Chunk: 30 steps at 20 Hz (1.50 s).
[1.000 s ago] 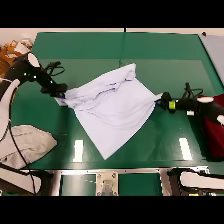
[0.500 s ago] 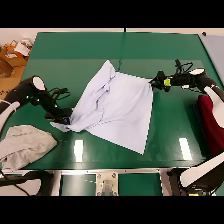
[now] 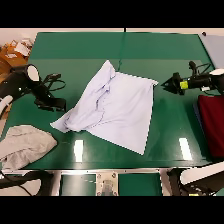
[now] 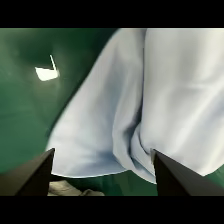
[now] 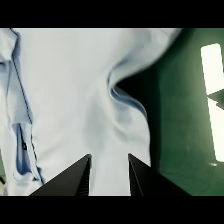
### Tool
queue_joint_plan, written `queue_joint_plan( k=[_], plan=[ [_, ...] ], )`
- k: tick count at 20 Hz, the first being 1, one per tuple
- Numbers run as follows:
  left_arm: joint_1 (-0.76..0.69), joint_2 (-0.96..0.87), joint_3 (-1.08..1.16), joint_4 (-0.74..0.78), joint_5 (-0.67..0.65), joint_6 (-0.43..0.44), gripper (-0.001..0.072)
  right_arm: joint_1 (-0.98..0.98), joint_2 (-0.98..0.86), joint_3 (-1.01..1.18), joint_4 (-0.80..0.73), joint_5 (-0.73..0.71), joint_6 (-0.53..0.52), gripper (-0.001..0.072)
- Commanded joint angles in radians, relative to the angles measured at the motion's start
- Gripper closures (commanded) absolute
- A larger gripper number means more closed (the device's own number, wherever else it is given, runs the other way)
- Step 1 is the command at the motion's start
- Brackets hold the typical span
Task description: Fold the shirts.
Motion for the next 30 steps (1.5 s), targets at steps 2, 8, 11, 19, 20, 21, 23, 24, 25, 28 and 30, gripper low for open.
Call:
queue_joint_plan(
  k=[2, 8, 11, 19, 20, 21, 23, 24, 25, 28, 30],
  plan=[
    [0.000, 0.000, 0.044, -0.028, 0.018, 0.085, 0.0032, -0.069, 0.336, -0.468, -0.119, 0.026, -0.005, 0.0418],
    [0.000, 0.000, 0.044, -0.084, 0.058, 0.120, 0.0032, 0.032, 0.701, -1.040, -0.106, -0.072, 0.024, 0.0298],
    [0.000, 0.000, 0.044, -0.123, 0.048, 0.122, 0.0032, 0.150, 0.701, -1.152, -0.054, -0.158, 0.024, 0.0278],
    [0.000, 0.001, 0.045, -0.241, 0.012, 0.143, 0.0031, 0.304, 0.700, -1.036, 0.080, -0.398, -0.056, 0.0699],
    [0.000, 0.002, 0.045, -0.241, -0.008, 0.157, 0.0031, 0.233, 0.699, -0.961, -0.036, -0.393, 0.003, 0.0700],
    [0.000, 0.004, 0.045, -0.241, -0.026, 0.174, 0.0031, 0.158, 0.695, -0.892, -0.143, -0.383, 0.055, 0.0700],
    [-0.011, 0.016, 0.044, -0.240, -0.031, 0.181, 0.0032, 0.002, 0.679, -0.774, -0.257, -0.331, 0.077, 0.0699],
    [-0.033, 0.023, 0.044, -0.241, -0.022, 0.188, 0.0032, -0.051, 0.664, -0.740, -0.261, -0.312, 0.075, 0.0699],
    [-0.065, 0.024, 0.043, -0.241, -0.014, 0.195, 0.0032, -0.087, 0.646, -0.721, -0.261, -0.310, 0.069, 0.0699],
    [-0.254, 0.025, 0.026, -0.238, 0.033, 0.193, 0.0032, -0.129, 0.555, -0.703, -0.259, -0.322, 0.039, 0.0699],
    [-0.413, 0.019, 0.013, -0.236, 0.119, 0.138, 0.0032, -0.128, 0.483, -0.702, -0.252, -0.322, 0.039, 0.0699]
  ],
)
